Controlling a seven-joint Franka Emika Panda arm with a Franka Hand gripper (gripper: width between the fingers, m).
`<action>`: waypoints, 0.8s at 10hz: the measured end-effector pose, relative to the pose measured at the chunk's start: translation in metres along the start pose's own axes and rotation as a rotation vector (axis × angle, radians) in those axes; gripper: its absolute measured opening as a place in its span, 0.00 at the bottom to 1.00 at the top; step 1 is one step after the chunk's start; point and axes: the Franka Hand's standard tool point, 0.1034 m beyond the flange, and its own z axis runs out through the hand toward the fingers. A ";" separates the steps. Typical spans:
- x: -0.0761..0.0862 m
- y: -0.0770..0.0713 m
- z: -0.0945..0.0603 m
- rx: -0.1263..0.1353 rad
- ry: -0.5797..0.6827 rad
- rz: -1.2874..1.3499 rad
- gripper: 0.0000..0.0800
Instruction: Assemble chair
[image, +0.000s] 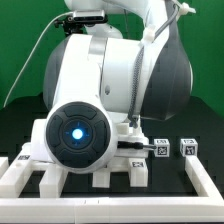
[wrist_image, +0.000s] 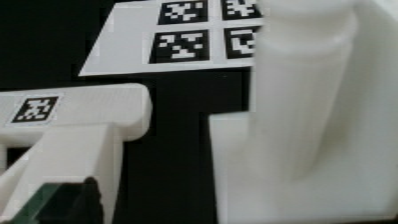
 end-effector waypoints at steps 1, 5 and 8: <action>0.003 0.001 -0.005 0.000 0.030 -0.001 0.81; -0.003 0.003 -0.057 0.010 0.236 -0.011 0.81; -0.019 0.012 -0.107 0.015 0.441 -0.062 0.81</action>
Offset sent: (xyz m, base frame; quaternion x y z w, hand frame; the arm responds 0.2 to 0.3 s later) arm 0.0346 0.0067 0.0275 0.0464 0.1948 -0.0265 0.9794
